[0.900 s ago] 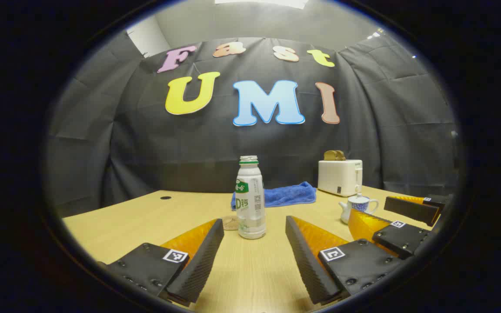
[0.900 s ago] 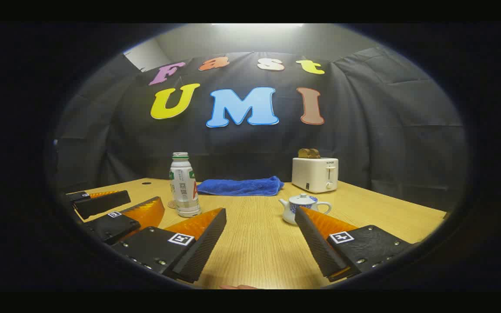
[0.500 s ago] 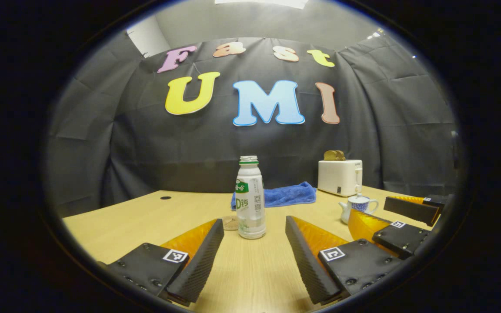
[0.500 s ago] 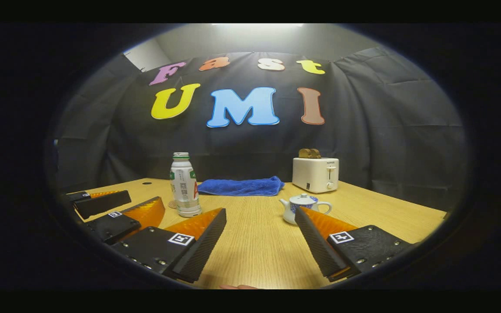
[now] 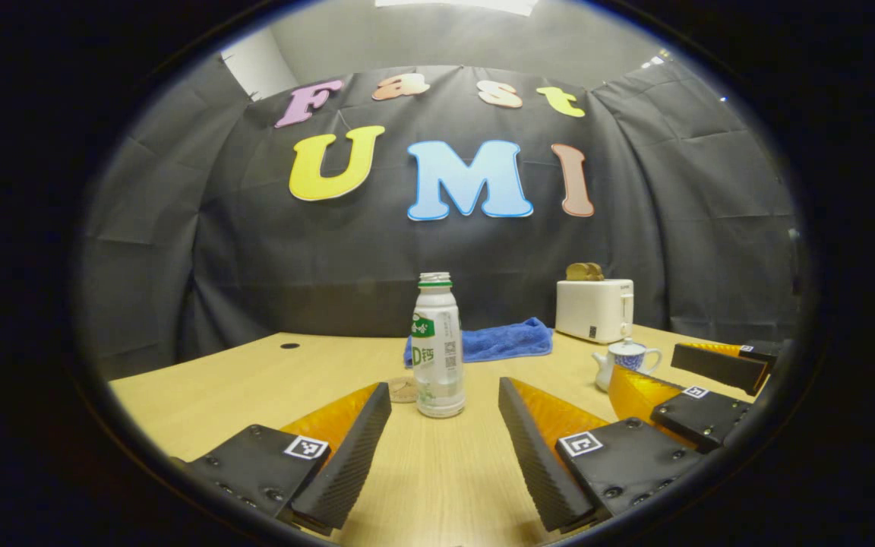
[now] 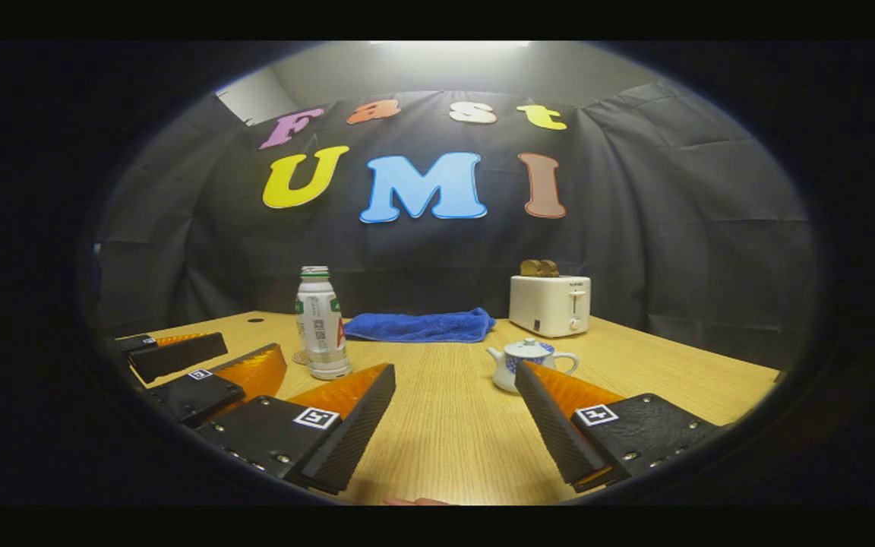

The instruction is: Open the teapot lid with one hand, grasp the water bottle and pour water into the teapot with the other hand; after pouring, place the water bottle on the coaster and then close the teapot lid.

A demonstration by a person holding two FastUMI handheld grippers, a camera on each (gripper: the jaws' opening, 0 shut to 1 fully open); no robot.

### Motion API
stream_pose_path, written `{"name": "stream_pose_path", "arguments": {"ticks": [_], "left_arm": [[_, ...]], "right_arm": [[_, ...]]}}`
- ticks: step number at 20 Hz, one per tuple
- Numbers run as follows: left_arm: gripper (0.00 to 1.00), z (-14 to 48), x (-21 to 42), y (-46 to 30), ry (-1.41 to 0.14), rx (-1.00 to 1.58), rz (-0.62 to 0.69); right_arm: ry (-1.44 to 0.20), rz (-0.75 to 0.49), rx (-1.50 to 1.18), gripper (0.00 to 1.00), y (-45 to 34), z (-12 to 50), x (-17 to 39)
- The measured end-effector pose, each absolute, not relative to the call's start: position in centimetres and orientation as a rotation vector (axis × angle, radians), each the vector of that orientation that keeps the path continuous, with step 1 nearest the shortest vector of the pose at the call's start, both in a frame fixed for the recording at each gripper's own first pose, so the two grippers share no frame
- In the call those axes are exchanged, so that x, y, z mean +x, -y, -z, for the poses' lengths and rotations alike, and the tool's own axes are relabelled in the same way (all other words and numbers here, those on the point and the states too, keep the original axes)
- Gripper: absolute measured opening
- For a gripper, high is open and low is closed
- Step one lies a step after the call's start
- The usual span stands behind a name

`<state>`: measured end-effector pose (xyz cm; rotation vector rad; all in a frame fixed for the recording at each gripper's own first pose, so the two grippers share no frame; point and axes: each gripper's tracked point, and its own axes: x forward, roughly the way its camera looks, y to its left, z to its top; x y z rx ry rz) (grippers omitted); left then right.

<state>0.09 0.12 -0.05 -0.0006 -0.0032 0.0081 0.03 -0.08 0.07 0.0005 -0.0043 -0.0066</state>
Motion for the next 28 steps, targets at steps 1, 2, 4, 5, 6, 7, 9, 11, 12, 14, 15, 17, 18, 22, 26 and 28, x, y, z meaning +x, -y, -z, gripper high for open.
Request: {"name": "stream_pose_path", "arguments": {"ticks": [1, 2, 4, 5, 6, 7, 9, 11, 12, 14, 15, 17, 18, 22, 26, 28], "left_arm": [[0.95, 0.1, 0.2, 0.1, 0.002, -0.001, 0.000], [0.95, 0.1, 0.1, 0.2, 0.001, 0.000, 0.010], [0.95, 0.1, 0.2, 0.4, 0.000, -0.001, 0.023], [0.95, 0.2, 0.2, 0.9, -0.002, 0.000, 0.052], [0.95, 0.3, 0.3, 1.5, -0.009, 0.000, 0.091], [0.95, 0.5, 0.4, 1.9, -0.019, -0.007, 0.122], [0.95, 0.4, 0.9, 1.9, -0.032, -0.055, 0.137], [0.95, 0.0, 1.8, 1.3, -0.032, -0.066, 0.132], [1.00, -0.7, 2.4, 0.6, -0.015, -0.048, 0.117], [1.00, -2.0, 3.6, 0.2, 0.024, -0.014, 0.119], [1.00, -2.1, 4.2, -0.1, 0.031, -0.010, 0.120], [1.00, -2.7, 5.4, -0.3, 0.030, -0.022, 0.130], [1.00, -2.9, 6.0, -0.6, 0.029, -0.028, 0.129], [1.00, -2.7, 8.7, -2.1, 0.005, -0.033, 0.100], [0.93, -2.0, 9.7, -2.8, -0.014, -0.051, 0.094], [0.97, -1.8, 9.9, -2.8, -0.015, -0.039, 0.094]], "right_arm": [[0.002, -0.001, 0.001, 0.98, -0.1, 0.0, 0.1], [0.004, -0.004, 0.003, 0.97, -0.1, -0.1, 0.0], [0.004, -0.009, 0.006, 0.97, -0.1, -0.2, 0.1], [0.008, -0.024, 0.009, 0.97, -0.3, -0.1, 0.1], [0.005, -0.033, 0.013, 0.97, -0.2, -0.1, 0.2], [0.000, -0.034, 0.009, 0.97, 0.0, -0.1, 0.4], [0.009, -0.010, -0.005, 0.98, 1.4, -1.1, 1.2], [0.037, 0.013, 0.013, 0.97, 2.7, -2.6, 2.3], [0.037, 0.017, 0.021, 0.97, 3.2, -2.8, 2.9], [-0.001, 0.026, 0.016, 0.97, 4.1, -2.2, 4.4], [-0.018, 0.032, 0.024, 0.97, 4.6, -2.0, 5.0], [-0.032, 0.051, 0.048, 0.97, 5.7, -2.1, 6.5], [-0.034, 0.064, 0.050, 0.97, 6.3, -2.3, 7.2], [-0.073, 0.100, 0.014, 0.97, 8.2, -2.2, 10.7], [-0.145, 0.107, 0.055, 0.95, 9.0, -0.5, 12.7], [-0.152, 0.120, 0.052, 0.85, 9.4, -0.1, 13.2]]}}
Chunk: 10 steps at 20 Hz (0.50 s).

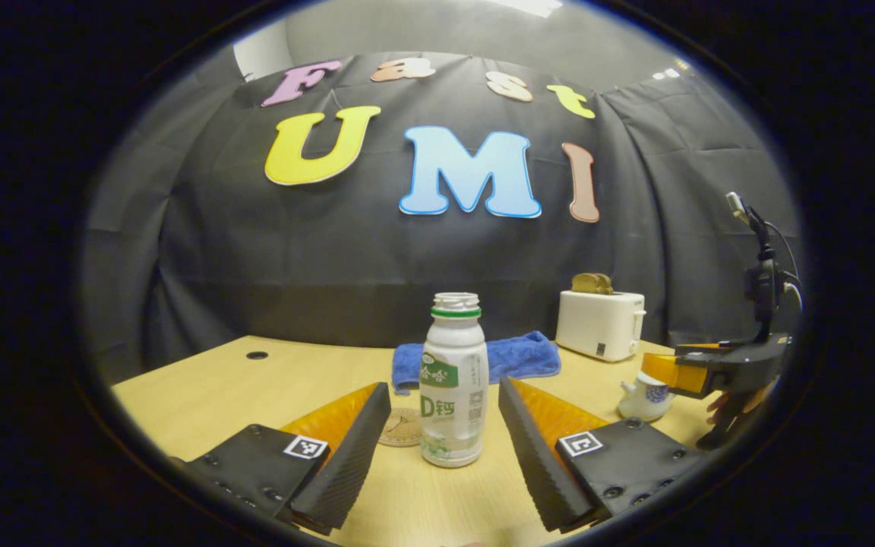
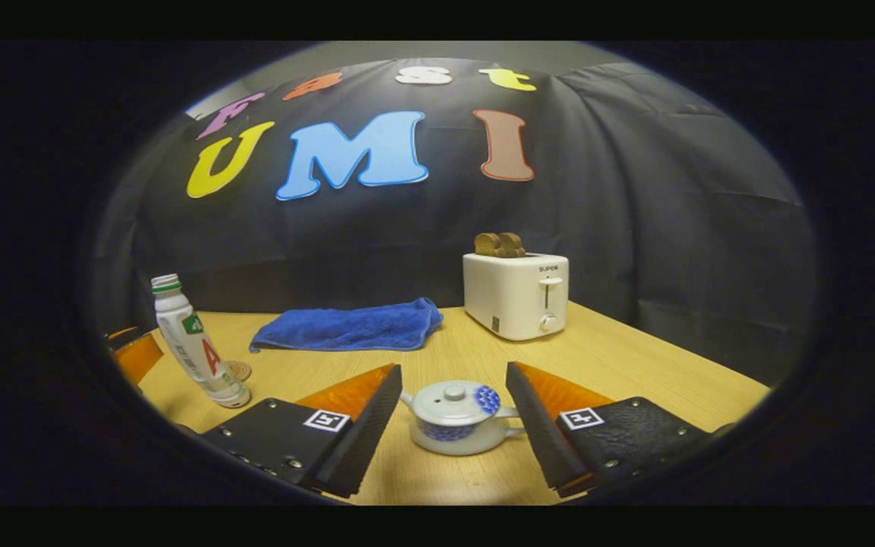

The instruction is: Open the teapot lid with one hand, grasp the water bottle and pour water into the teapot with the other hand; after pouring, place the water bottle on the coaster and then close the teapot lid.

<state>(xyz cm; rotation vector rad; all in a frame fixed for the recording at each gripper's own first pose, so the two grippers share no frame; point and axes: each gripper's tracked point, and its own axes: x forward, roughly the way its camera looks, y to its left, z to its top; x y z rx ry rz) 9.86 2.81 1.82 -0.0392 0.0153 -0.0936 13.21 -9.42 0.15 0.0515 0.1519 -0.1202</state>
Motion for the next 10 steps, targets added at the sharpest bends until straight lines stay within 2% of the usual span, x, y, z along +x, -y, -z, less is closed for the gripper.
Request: {"name": "stream_pose_path", "arguments": {"ticks": [1, 3, 4, 5, 6, 7, 8, 10], "left_arm": [[0.98, -1.84, 9.98, -2.83, -0.012, -0.031, 0.094], [1.00, -2.17, 10.17, -2.90, -0.003, -0.013, 0.093], [1.00, -2.26, 10.15, -2.84, 0.000, -0.008, 0.095], [1.00, -2.25, 10.19, -2.79, 0.002, -0.009, 0.097], [1.00, -2.34, 10.21, -2.77, 0.002, -0.010, 0.100], [0.95, -2.28, 10.16, -2.79, 0.000, -0.008, 0.100], [0.95, -2.24, 10.15, -2.82, -0.002, -0.005, 0.099], [0.97, -2.11, 10.21, -2.83, -0.006, -0.003, 0.100]], "right_arm": [[-0.149, 0.136, 0.028, 0.85, 9.77, -0.19, 13.37], [-0.157, 0.156, -0.020, 0.63, 10.30, 0.05, 13.76], [-0.170, 0.157, -0.028, 0.39, 10.33, 0.38, 13.68], [-0.181, 0.138, -0.013, 0.51, 9.79, 0.68, 13.74], [-0.183, 0.133, 0.005, 0.50, 9.76, 0.66, 13.64], [-0.178, 0.128, 0.025, 0.51, 9.74, 0.48, 13.87], [-0.185, 0.115, 0.039, 0.36, 9.49, 0.56, 13.82], [-0.193, 0.116, 0.043, 0.14, 9.37, 0.74, 14.25]]}}
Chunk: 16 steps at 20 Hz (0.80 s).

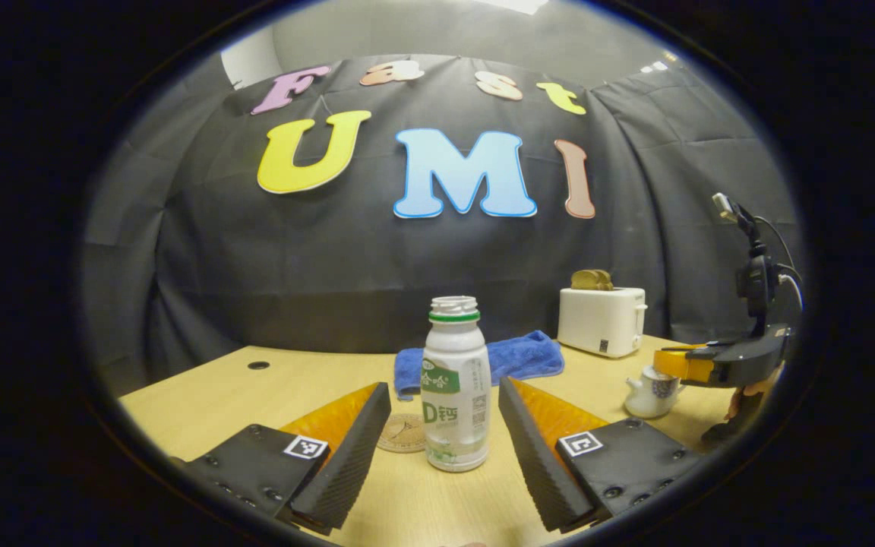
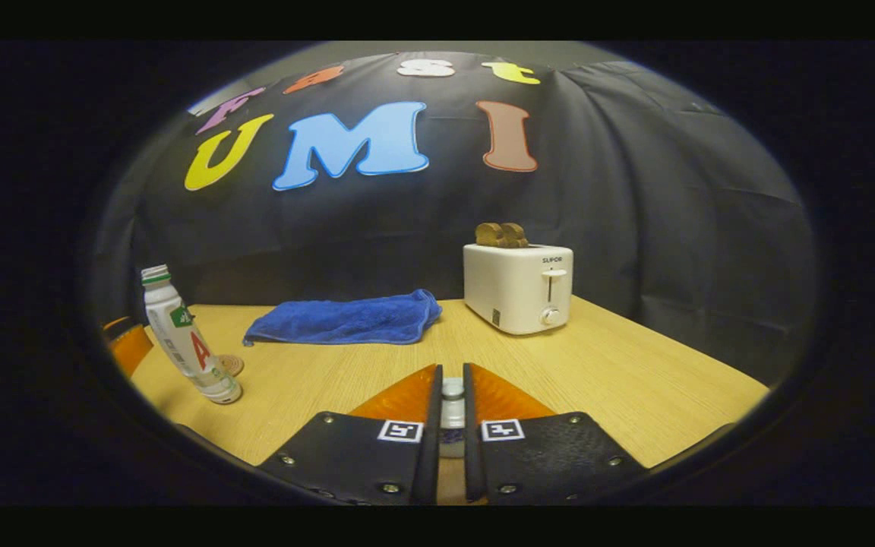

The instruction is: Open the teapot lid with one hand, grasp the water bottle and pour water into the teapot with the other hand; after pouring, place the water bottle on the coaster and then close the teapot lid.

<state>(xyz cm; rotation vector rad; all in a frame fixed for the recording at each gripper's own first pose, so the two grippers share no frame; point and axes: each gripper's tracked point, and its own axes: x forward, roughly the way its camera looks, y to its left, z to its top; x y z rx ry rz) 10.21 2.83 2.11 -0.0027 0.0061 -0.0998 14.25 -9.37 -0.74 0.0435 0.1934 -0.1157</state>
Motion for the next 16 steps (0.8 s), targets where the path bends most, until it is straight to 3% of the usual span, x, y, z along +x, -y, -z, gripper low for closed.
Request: {"name": "stream_pose_path", "arguments": {"ticks": [4, 5, 16], "left_arm": [[1.00, -2.3, 10.1, -2.8, -0.002, 0.001, 0.100], [1.00, -2.3, 10.1, -2.9, 0.001, 0.003, 0.099], [1.00, -1.1, 12.2, -2.1, -0.029, -0.030, 0.128]], "right_arm": [[-0.196, 0.126, -0.034, 0.14, 9.6, 0.8, 14.9], [-0.196, 0.128, -0.048, 0.03, 9.5, 0.5, 14.5], [-0.043, 0.094, -0.063, 0.03, 8.5, -3.1, 13.3]]}}
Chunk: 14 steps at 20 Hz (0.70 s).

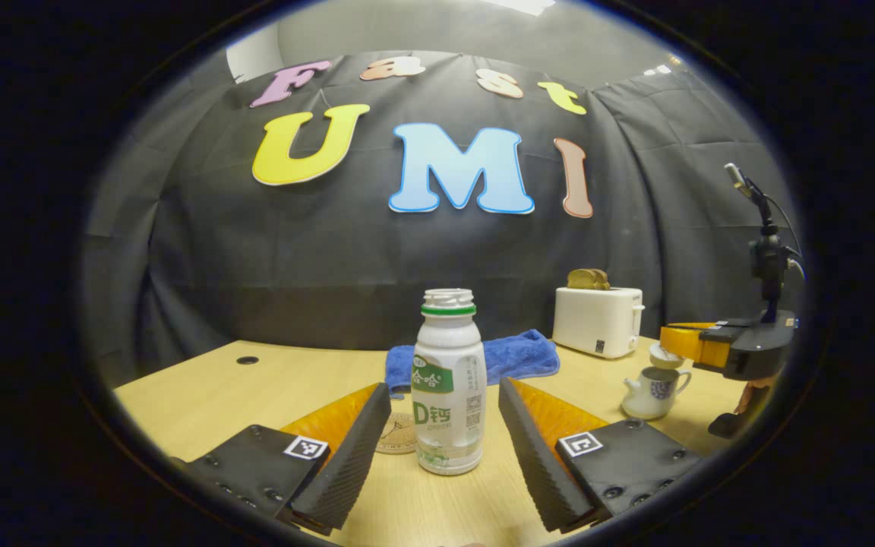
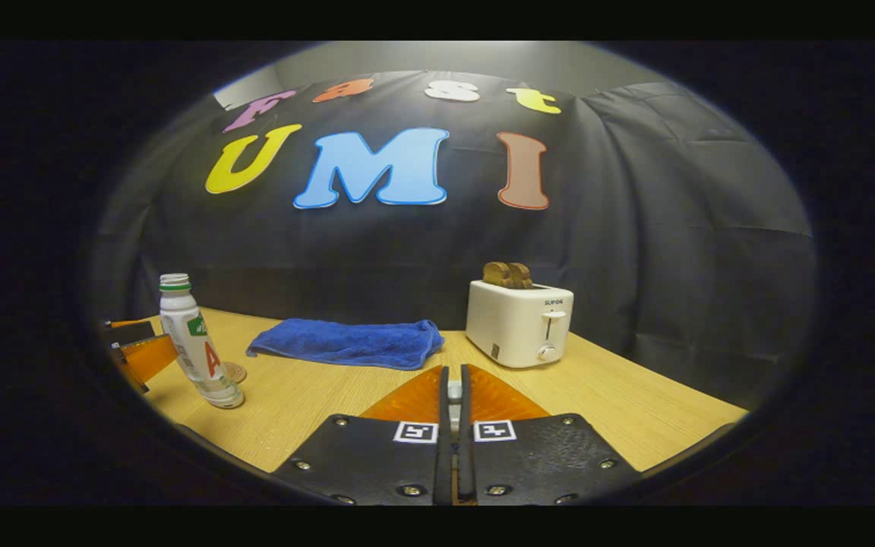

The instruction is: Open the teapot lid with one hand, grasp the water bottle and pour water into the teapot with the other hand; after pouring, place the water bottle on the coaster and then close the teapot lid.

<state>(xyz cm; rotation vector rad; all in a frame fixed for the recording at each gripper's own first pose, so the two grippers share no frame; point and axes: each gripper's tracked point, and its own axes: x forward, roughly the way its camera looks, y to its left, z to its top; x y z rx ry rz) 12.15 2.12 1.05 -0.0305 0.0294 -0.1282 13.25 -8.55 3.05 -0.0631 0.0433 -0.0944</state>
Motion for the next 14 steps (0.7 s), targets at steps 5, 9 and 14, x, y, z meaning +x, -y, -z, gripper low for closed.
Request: {"name": "stream_pose_path", "arguments": {"ticks": [5, 9, 14], "left_arm": [[1.00, 1.2, 14.9, -2.1, -0.100, -0.046, 0.120], [1.00, 1.9, 16.3, -2.0, -0.125, -0.046, 0.118], [1.00, 2.3, 17.7, -2.0, -0.144, -0.074, 0.096]], "right_arm": [[-0.039, 0.074, -0.052, 0.03, 8.2, -3.1, 12.8], [-0.046, 0.069, -0.060, 0.03, 8.2, -2.7, 12.8], [-0.050, 0.062, -0.050, 0.03, 8.1, -2.3, 12.7]]}}
